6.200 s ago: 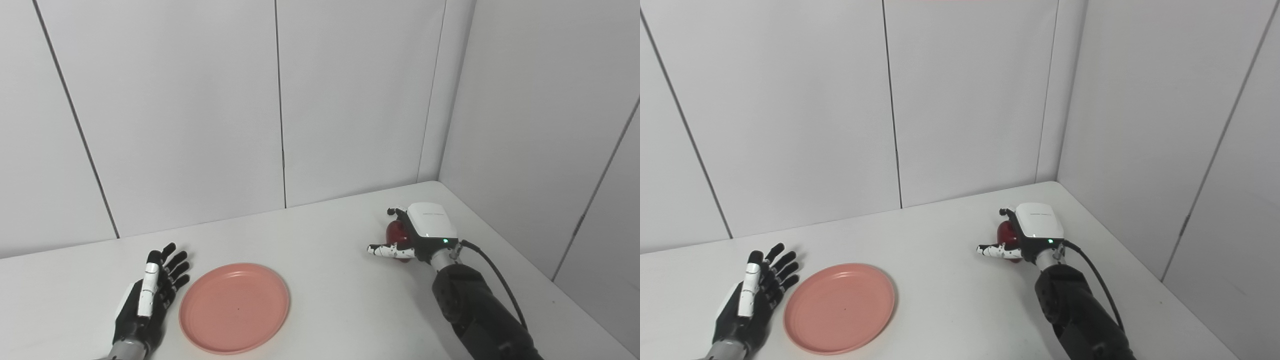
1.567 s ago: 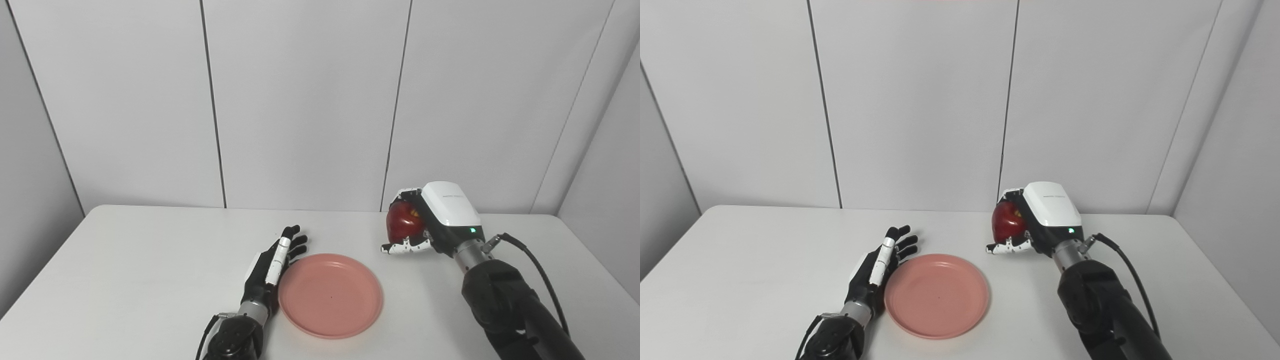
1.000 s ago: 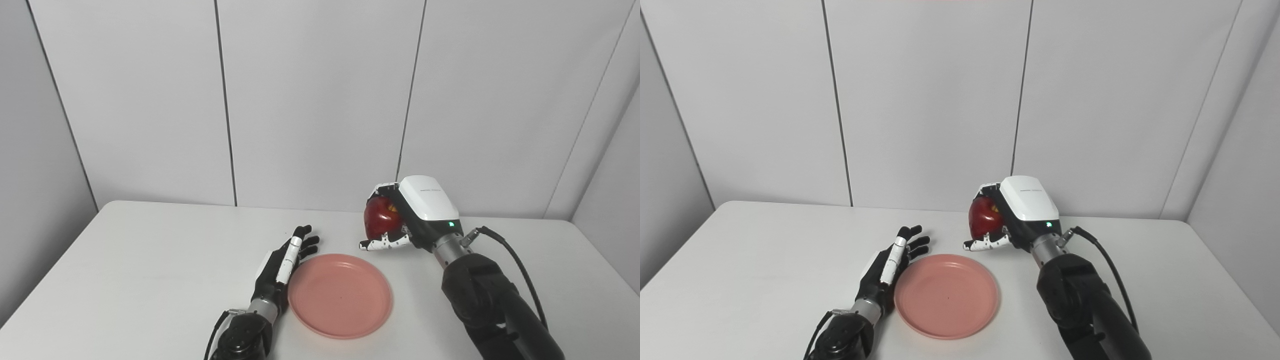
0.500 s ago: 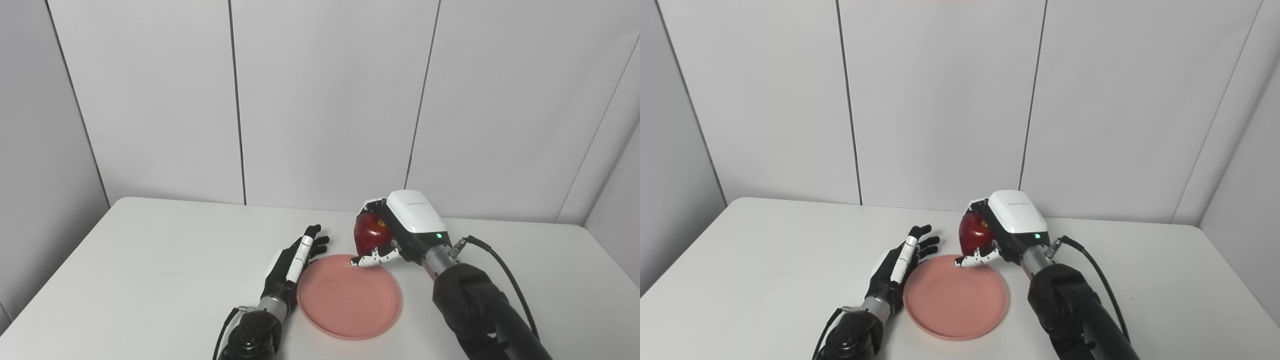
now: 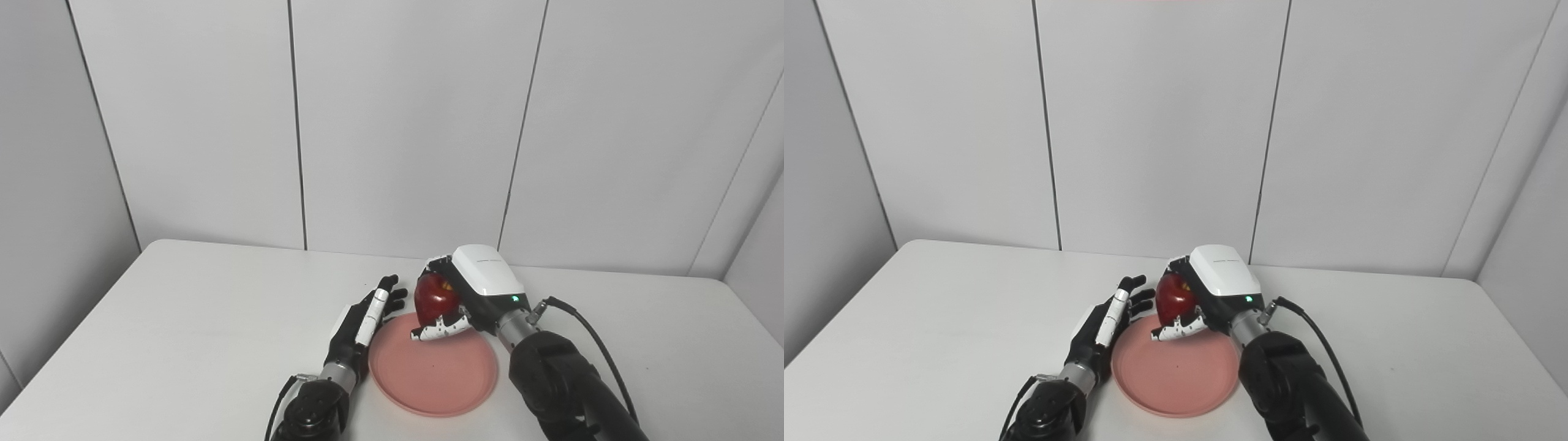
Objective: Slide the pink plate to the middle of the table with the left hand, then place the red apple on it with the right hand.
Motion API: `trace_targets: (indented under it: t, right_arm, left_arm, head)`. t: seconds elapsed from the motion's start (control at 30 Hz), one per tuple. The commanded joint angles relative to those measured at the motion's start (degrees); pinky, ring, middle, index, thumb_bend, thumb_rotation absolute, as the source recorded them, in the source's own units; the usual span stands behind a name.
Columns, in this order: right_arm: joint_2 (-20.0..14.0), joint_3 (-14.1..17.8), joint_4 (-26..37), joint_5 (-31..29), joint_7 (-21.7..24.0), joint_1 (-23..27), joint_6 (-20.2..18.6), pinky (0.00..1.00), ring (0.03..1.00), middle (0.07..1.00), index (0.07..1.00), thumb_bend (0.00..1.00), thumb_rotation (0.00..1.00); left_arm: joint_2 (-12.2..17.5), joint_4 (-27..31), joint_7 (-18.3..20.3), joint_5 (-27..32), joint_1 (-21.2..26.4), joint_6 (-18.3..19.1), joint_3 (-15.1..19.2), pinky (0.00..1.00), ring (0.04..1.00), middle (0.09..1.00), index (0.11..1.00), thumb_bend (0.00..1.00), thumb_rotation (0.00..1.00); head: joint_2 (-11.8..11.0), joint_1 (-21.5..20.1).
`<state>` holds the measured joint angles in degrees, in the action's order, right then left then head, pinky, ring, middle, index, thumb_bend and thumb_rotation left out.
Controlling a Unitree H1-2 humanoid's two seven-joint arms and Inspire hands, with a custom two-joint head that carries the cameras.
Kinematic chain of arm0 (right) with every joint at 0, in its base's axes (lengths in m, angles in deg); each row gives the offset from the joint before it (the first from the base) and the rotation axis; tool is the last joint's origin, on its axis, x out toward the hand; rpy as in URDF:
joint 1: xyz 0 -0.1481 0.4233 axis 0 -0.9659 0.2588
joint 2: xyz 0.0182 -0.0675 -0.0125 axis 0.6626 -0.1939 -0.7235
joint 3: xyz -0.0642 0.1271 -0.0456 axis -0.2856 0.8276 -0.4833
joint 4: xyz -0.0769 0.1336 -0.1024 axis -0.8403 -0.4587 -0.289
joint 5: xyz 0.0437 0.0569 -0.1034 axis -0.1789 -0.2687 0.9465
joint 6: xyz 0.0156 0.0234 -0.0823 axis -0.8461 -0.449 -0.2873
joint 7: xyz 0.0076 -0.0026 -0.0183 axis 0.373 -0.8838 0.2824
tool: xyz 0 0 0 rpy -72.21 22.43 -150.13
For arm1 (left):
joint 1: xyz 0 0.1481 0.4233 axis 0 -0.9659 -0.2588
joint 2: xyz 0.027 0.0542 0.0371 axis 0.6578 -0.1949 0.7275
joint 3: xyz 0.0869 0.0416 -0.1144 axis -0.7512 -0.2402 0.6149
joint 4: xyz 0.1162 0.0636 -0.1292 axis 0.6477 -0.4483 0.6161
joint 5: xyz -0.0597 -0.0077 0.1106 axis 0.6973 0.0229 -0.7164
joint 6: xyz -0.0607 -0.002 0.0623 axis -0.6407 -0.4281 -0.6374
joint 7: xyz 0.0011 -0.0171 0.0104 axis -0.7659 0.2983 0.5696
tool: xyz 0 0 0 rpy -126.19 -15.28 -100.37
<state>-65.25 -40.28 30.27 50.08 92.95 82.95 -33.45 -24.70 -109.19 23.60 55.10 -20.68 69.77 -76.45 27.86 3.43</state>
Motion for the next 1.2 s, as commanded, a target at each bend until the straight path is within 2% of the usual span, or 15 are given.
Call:
trace_targets:
  t: [0.0, 0.13, 0.2, 0.4, 0.57, 0.87, 0.97, 1.1, 1.17]
  right_arm:
    - [0.1, 0.3, 0.3, 0.6, -2.3, 2.5, 2.3, 0.15, 0.218, 0.317, 0.491, 0.51, 0.16]
    - [0.2, -0.5, -1.5, 0.8, -3.2, 2.4, 2.7, 0.14, 0.206, 0.302, 0.491, 0.51, 0.16]
    - [0.3, -0.8, -2.4, 1.1, -3.0, 2.5, 2.2, 0.15, 0.21, 0.305, 0.491, 0.51, 0.16]
    - [1.1, -1.6, -6.4, 1.8, -3.0, 3.7, 1.1, 0.17, 0.245, 0.344, 0.492, 0.51, 0.16]
    - [1.4, -1.8, -9.1, 1.9, -4.0, 4.0, 1.7, 0.17, 0.244, 0.341, 0.491, 0.51, 0.16]
    - [1.8, -2.8, -10.2, 2.6, -3.8, 3.3, 0.7, 0.17, 0.243, 0.34, 0.492, 0.5, 0.16]
    - [1.9, -2.8, -10.2, 2.7, -3.6, 3.1, 0.6, 0.18, 0.249, 0.345, 0.492, 0.5, 0.16]
    - [1.9, -3.0, -10.3, 2.9, -3.7, 2.9, 0.7, 0.18, 0.253, 0.349, 0.492, 0.5, 0.16]
    - [1.9, -3.0, -10.2, 3.0, -3.6, 2.9, 0.6, 0.18, 0.252, 0.348, 0.492, 0.5, 0.16]
  left_arm:
    - [-0.3, -2.2, 0.2, -0.1, -1.5, 3.7, -0.1, 0.87, 0.883, 0.856, 0.875, 0.82, 0.95]
    - [-0.2, -2.3, 0.4, -0.3, -1.6, 3.3, -0.3, 0.88, 0.883, 0.854, 0.879, 0.81, 0.95]
    - [-0.1, -2.3, 0.1, -0.7, -1.5, 3.3, -0.5, 0.83, 0.867, 0.844, 0.875, 0.82, 0.95]
    - [-0.1, -2.5, -0.1, -0.9, -1.5, 3.6, -0.6, 0.8, 0.879, 0.839, 0.876, 0.83, 0.95]
    - [0.0, -3.0, -0.2, -1.2, -1.3, 3.2, -0.9, 0.83, 0.886, 0.835, 0.872, 0.84, 0.96]
    - [-0.1, -4.1, -0.4, -1.1, -0.8, 2.8, -0.6, 0.8, 0.897, 0.837, 0.869, 0.84, 0.96]
    - [0.0, -4.7, -0.5, -1.4, -0.6, 2.3, -0.8, 0.83, 0.9, 0.833, 0.869, 0.83, 0.97]
    - [-0.1, -5.2, -0.5, -1.1, -0.4, 2.0, -0.6, 0.8, 0.897, 0.833, 0.883, 0.84, 0.95]
    - [-0.1, -5.3, -0.4, -1.1, -0.4, 1.9, -0.6, 0.83, 0.919, 0.836, 0.889, 0.84, 0.96]
  head:
    - [0.0, 0.0]
    - [0.3, -0.1]
    - [0.4, -0.3]
    - [0.5, -0.8]
    - [0.7, -0.9]
    - [0.6, -1.3]
    - [0.6, -1.2]
    - [0.6, -1.2]
    - [0.6, -1.2]
